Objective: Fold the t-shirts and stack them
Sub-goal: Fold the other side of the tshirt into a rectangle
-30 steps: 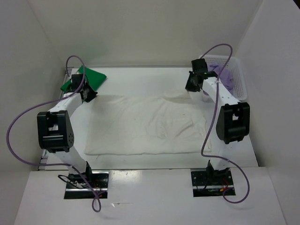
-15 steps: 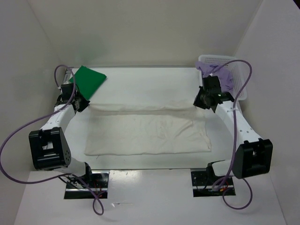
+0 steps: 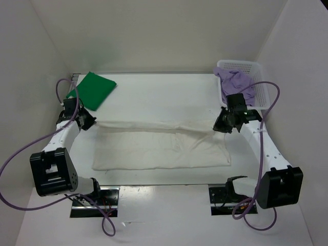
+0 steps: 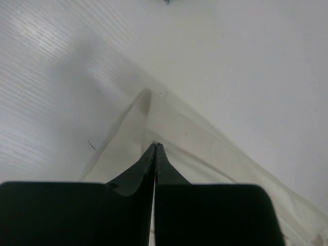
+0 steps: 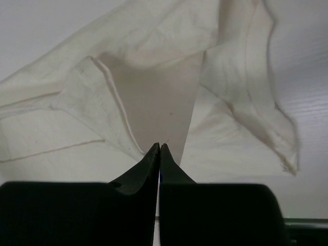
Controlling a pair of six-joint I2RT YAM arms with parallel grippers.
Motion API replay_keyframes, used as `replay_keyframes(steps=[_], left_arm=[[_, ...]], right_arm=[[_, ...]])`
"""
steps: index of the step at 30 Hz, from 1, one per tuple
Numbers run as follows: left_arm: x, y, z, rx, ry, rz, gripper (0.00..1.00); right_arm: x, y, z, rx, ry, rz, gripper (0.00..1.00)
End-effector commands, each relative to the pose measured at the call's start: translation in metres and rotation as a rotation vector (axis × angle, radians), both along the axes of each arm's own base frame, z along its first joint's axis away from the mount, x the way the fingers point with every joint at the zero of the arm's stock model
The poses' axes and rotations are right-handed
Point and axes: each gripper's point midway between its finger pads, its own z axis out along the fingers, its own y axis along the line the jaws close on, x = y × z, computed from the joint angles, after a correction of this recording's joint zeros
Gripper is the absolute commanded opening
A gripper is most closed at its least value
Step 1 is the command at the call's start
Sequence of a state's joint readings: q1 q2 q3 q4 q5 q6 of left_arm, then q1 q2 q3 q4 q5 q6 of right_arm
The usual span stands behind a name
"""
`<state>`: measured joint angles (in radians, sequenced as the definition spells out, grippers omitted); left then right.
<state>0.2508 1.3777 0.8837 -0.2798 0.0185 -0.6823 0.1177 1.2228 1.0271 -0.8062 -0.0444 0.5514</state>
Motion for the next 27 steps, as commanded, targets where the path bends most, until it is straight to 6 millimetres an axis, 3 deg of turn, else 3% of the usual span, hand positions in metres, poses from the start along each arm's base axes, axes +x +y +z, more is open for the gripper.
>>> replay_keyframes(steps=[1,9,13,18,22,23,25,27], left_arm=[[-0.012,-0.002,0.004,0.005,-0.004,-0.014,0.0],[-0.038,-0.009,-0.014,-0.034,0.072,-0.008,0.02],[-0.047,-0.006,-0.001,-0.025,0.042,0.018,0.06],[-0.06,0.003,0.016,0.009,0.042,0.104,0.2],[-0.057,0.008,0.021,0.014,0.026,0.135,0.3],[-0.053,0.005,0.024,-0.002,0.008,0.132,0.3],[-0.037,0.0,0.033,-0.019,-0.062,0.081,0.33],[-0.028,-0.016,0.024,-0.076,-0.063,0.014,0.33]], right_arm=[[-0.035,0.007,0.0,0.073,0.072,-0.011,0.01],[-0.052,-0.012,-0.003,0.017,0.12,-0.061,0.05],[-0.058,-0.018,-0.001,-0.016,0.127,-0.069,0.09],[-0.065,-0.019,-0.002,-0.013,0.138,-0.077,0.27],[-0.045,-0.013,0.015,-0.023,0.069,-0.016,0.27],[-0.034,-0.005,0.019,-0.005,0.041,0.006,0.19],[-0.021,0.012,0.008,0.032,0.061,0.067,0.05],[0.002,0.026,0.009,0.054,-0.002,0.092,0.0]])
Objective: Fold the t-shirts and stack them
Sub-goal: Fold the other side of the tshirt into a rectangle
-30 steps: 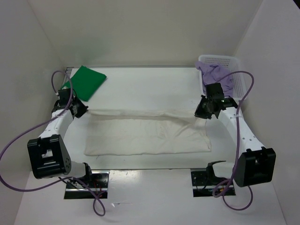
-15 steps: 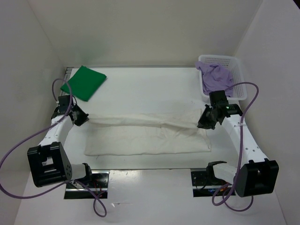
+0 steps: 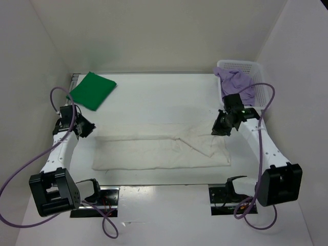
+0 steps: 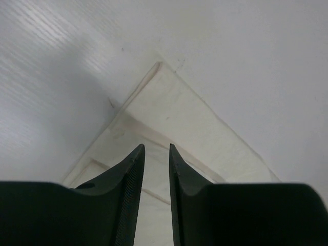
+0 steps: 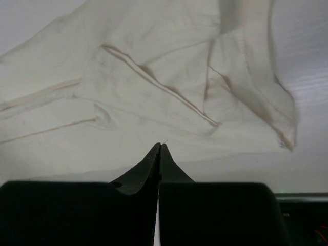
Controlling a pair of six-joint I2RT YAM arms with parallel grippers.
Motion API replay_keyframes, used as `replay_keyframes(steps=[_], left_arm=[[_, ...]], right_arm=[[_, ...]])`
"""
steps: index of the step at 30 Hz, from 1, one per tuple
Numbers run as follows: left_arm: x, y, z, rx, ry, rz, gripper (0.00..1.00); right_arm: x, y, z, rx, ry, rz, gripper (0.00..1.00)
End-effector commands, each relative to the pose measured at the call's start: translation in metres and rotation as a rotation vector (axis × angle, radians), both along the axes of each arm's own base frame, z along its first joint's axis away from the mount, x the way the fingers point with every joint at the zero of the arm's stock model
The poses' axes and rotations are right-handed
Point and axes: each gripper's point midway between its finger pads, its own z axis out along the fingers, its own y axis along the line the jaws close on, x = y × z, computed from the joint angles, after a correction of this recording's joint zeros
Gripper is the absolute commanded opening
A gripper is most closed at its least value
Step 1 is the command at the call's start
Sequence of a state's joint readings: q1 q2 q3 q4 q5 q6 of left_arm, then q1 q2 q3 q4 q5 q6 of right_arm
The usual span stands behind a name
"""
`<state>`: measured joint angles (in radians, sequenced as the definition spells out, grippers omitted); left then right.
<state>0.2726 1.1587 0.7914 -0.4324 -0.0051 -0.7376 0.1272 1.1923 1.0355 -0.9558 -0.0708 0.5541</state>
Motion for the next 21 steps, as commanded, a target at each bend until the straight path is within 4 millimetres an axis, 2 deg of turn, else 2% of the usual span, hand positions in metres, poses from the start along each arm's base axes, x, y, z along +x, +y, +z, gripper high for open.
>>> replay_keyframes(steps=[1,3,4,5,6,7,8,9,10,12,15,16,19,21], left_arm=[[0.029,-0.018,0.012,-0.059,-0.094,-0.089,0.33],[0.043,-0.034,0.016,-0.039,-0.104,-0.152,0.33],[0.049,-0.04,0.02,-0.023,-0.116,-0.168,0.33],[0.055,-0.041,0.016,0.011,-0.102,-0.173,0.33],[0.064,-0.057,0.022,0.012,-0.119,-0.221,0.33],[0.069,-0.063,0.02,0.018,-0.116,-0.248,0.33],[0.073,-0.072,0.004,-0.004,-0.07,-0.276,0.33],[0.074,-0.085,-0.001,-0.03,-0.055,-0.318,0.32],[0.073,-0.089,-0.015,-0.052,-0.017,-0.329,0.3],[0.065,-0.097,-0.028,-0.102,0.011,-0.349,0.3],[0.052,-0.103,-0.047,-0.149,0.048,-0.343,0.29],[0.053,-0.103,-0.051,-0.15,0.053,-0.342,0.29],[0.044,-0.107,-0.071,-0.177,0.119,-0.358,0.29],[0.04,-0.107,-0.079,-0.177,0.149,-0.364,0.29]], right_arm=[[0.045,0.026,0.005,0.046,-0.115,0.066,0.0],[0.067,0.036,0.006,0.04,-0.173,0.084,0.0],[0.077,0.039,-0.004,0.023,-0.162,0.088,0.0],[0.079,0.049,-0.011,0.016,-0.154,0.115,0.0],[0.091,0.057,-0.009,0.01,-0.18,0.127,0.0],[0.093,0.061,-0.017,-0.009,-0.161,0.136,0.0],[0.095,0.067,-0.037,-0.048,-0.125,0.161,0.0],[0.099,0.071,-0.04,-0.048,-0.124,0.17,0.0],[0.104,0.078,-0.047,-0.049,-0.118,0.181,0.02],[0.109,0.093,-0.047,-0.042,-0.14,0.212,0.05],[0.112,0.102,-0.062,-0.048,-0.111,0.234,0.21],[0.115,0.101,-0.065,-0.056,-0.113,0.229,0.3],[0.119,0.103,-0.077,-0.069,-0.086,0.24,0.42],[0.122,0.108,-0.08,-0.073,-0.089,0.258,0.43]])
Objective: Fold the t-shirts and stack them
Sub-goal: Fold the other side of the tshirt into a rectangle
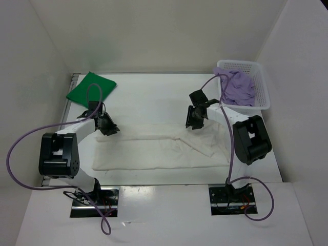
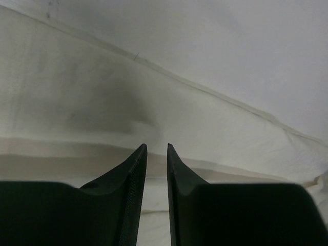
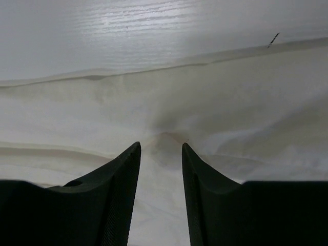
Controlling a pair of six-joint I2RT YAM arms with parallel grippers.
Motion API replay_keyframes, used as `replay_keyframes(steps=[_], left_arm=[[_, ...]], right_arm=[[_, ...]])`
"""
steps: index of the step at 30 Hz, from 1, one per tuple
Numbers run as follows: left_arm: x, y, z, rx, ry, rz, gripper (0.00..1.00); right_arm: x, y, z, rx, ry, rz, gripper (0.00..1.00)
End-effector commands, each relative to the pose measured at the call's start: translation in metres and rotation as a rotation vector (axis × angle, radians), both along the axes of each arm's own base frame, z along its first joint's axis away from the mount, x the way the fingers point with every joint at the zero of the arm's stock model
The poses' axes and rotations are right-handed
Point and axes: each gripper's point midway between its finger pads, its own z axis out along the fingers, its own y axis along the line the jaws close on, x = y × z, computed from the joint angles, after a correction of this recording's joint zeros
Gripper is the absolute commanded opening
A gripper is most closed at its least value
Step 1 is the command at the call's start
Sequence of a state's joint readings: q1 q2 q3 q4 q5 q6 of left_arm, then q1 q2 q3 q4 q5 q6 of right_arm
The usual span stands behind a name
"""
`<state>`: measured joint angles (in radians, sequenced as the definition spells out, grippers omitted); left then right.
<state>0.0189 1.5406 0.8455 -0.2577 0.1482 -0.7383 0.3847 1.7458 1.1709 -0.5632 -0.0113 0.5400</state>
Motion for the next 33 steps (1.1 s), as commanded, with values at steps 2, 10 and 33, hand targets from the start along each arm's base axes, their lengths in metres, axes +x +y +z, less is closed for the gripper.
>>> replay_keyframes(steps=[2,10,33], left_arm=[[-0.005,-0.003,-0.014,-0.017,0.039,-0.025,0.29],[-0.024,0.01,-0.021,-0.019,0.081,0.007,0.3],[-0.007,0.021,0.041,-0.052,-0.09,0.016,0.33]], right_arm=[[0.028,0.008,0.008,-0.011,-0.092,0.012,0.44],[0.022,0.024,-0.003,-0.013,-0.074,0.044,0.41],[-0.125,0.073,0.016,0.153,0.116,0.251,0.16]])
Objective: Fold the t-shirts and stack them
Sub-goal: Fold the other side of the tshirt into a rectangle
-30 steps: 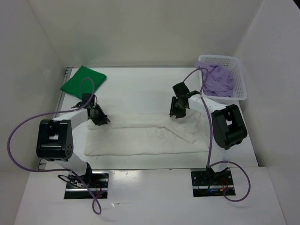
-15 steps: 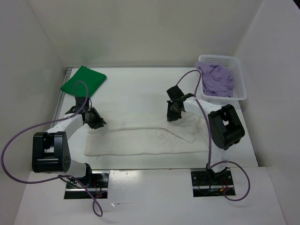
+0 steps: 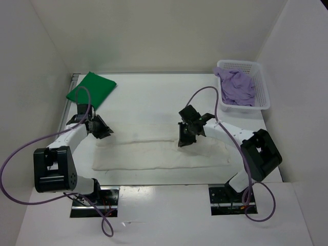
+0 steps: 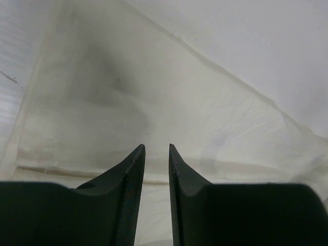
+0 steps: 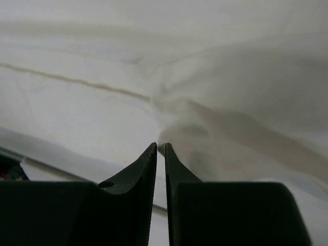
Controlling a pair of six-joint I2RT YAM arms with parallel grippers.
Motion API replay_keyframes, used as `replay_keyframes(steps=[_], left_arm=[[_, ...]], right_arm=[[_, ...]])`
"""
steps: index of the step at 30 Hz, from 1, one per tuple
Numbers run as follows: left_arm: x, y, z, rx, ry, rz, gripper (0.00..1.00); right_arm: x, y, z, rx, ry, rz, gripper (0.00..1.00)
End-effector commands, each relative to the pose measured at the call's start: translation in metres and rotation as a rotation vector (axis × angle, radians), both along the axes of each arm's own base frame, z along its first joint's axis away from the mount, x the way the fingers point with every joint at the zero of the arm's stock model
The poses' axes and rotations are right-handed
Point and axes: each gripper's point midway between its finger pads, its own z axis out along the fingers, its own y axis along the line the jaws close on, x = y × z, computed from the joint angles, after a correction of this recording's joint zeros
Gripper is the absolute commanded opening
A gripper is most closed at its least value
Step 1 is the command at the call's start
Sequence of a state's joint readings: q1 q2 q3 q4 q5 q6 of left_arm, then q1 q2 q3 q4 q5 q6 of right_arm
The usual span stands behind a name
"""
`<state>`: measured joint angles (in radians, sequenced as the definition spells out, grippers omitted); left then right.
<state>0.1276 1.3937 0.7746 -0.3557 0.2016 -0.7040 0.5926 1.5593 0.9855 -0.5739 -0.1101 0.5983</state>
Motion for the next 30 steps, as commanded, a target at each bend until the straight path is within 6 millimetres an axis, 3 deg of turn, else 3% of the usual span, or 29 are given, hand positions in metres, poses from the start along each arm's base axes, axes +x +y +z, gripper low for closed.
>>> replay_keyframes(steps=[1,4,5,8,10,11,13,15,17,21,25,29,30], left_arm=[[0.03,-0.003,0.028,-0.02,-0.103,-0.035,0.33],[0.047,-0.001,0.047,-0.013,-0.148,-0.036,0.33],[0.049,0.0,0.052,-0.006,-0.156,-0.044,0.33],[0.056,-0.001,0.066,-0.013,-0.185,-0.053,0.33],[0.058,-0.007,0.07,-0.05,-0.197,-0.052,0.33],[0.061,-0.006,0.072,-0.048,-0.211,-0.052,0.33],[0.061,-0.015,0.07,-0.062,-0.214,-0.06,0.33],[0.053,-0.027,0.058,-0.068,-0.192,-0.09,0.33],[0.051,-0.029,0.048,-0.06,-0.172,-0.093,0.33],[0.039,-0.03,0.018,-0.071,-0.109,-0.083,0.33],[0.032,-0.029,-0.008,-0.071,-0.047,-0.066,0.33],[0.032,-0.008,-0.034,-0.091,0.017,0.022,0.33],[0.032,0.001,-0.038,-0.093,0.029,0.05,0.33]], right_arm=[[-0.038,0.023,0.012,0.067,0.067,0.064,0.16],[-0.054,0.034,0.031,0.108,0.08,0.101,0.19],[-0.049,0.039,0.051,0.137,0.043,0.104,0.22],[-0.04,0.035,0.076,0.123,0.004,0.121,0.39],[-0.029,0.026,0.078,0.101,-0.022,0.1,0.4],[-0.021,0.022,0.074,0.093,-0.043,0.079,0.4],[-0.008,0.01,0.056,0.065,-0.046,0.027,0.3],[-0.007,0.009,0.026,0.032,-0.009,0.012,0.18],[-0.003,0.008,0.013,0.025,-0.014,-0.026,0.11],[-0.006,0.006,-0.009,0.036,0.005,-0.097,0.09],[-0.028,-0.002,-0.035,0.03,0.083,-0.134,0.09],[-0.043,0.004,-0.037,0.056,0.11,-0.118,0.11],[-0.049,0.006,-0.038,0.059,0.127,-0.112,0.16]])
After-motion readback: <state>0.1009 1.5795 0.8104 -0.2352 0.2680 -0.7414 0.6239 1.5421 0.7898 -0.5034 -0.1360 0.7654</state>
